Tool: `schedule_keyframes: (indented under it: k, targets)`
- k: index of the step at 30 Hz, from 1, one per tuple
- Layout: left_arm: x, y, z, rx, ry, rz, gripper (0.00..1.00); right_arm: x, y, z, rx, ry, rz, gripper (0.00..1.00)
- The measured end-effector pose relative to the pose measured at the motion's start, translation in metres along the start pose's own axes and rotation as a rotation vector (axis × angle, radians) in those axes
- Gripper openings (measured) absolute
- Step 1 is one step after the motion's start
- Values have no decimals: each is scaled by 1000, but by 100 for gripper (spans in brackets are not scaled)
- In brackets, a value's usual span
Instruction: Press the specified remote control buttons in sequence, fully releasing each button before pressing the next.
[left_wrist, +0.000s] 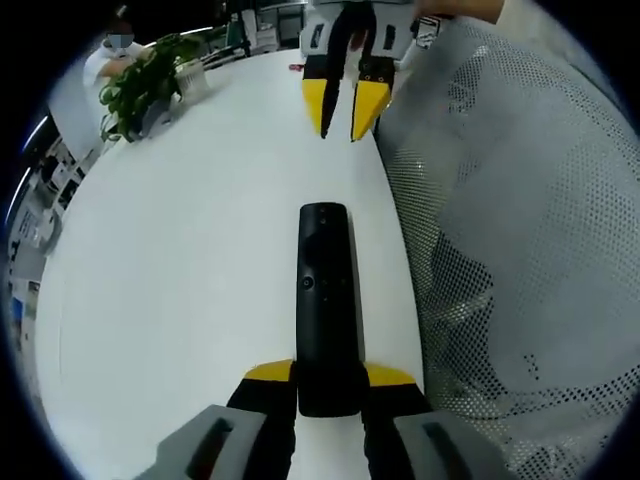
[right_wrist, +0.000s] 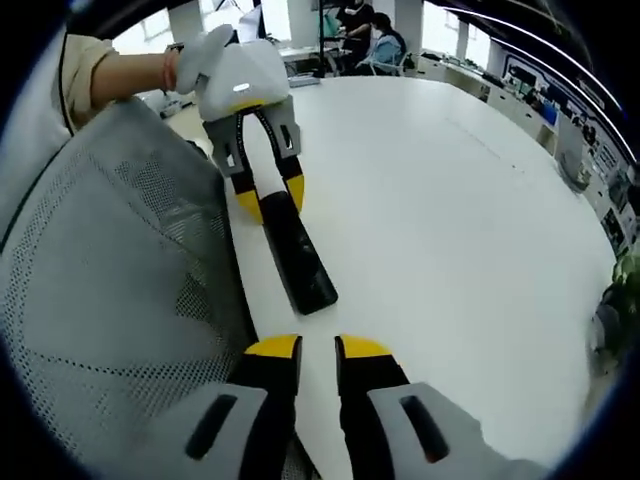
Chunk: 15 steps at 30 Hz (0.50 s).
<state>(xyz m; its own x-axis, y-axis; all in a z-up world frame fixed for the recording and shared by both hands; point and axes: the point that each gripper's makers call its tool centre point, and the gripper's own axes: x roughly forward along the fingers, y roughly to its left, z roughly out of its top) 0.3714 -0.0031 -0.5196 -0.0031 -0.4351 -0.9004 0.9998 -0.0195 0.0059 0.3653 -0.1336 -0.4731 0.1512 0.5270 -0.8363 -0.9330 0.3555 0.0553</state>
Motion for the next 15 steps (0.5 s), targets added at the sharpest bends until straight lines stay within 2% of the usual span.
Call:
schedule_keyframes:
  k: [5,11,15]
  targets:
    - [0,-2,1,8,-13,-1,24,9,1,7,-28,9,20,10]
    - [-1,-2,1,-27,-81,6,24,19,0,13,-35,18,47,7]
    - [-1,-2,1,-35,-99,5,24,24,0,16,-40,27,59,4]
